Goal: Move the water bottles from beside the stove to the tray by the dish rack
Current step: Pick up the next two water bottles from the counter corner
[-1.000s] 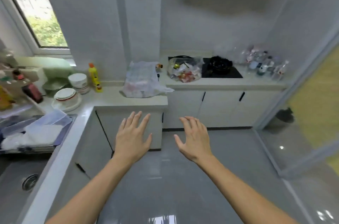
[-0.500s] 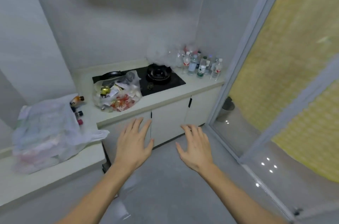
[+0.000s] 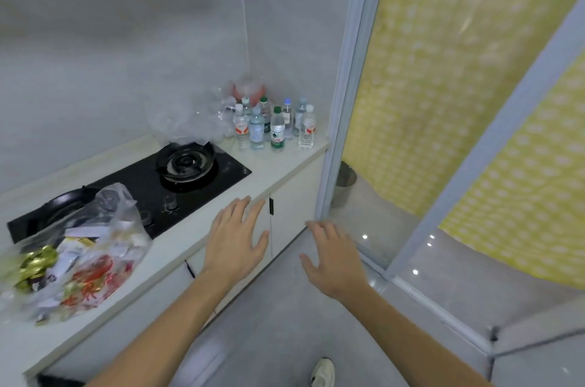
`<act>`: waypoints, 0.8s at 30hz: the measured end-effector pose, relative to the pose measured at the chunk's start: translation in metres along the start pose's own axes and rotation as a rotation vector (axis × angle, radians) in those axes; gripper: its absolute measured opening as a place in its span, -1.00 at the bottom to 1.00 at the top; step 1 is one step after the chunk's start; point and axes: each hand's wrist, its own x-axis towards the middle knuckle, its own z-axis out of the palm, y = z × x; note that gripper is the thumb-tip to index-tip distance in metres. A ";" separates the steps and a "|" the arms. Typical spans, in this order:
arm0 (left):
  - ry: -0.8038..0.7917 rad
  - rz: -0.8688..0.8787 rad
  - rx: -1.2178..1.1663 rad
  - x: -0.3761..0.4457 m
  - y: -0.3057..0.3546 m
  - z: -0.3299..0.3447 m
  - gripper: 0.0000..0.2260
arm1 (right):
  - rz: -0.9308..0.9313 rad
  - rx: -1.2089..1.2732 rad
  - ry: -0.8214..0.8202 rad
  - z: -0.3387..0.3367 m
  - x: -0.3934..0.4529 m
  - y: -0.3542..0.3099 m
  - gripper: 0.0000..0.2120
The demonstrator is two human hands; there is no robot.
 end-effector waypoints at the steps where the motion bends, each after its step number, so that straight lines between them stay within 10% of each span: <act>1: -0.021 -0.006 -0.005 0.024 0.000 0.006 -0.41 | 0.000 -0.003 -0.012 -0.001 0.021 0.011 -0.39; 24: -0.028 -0.106 -0.157 0.484 -0.047 0.151 -0.34 | 0.087 -0.004 -0.098 0.011 0.494 0.178 -0.36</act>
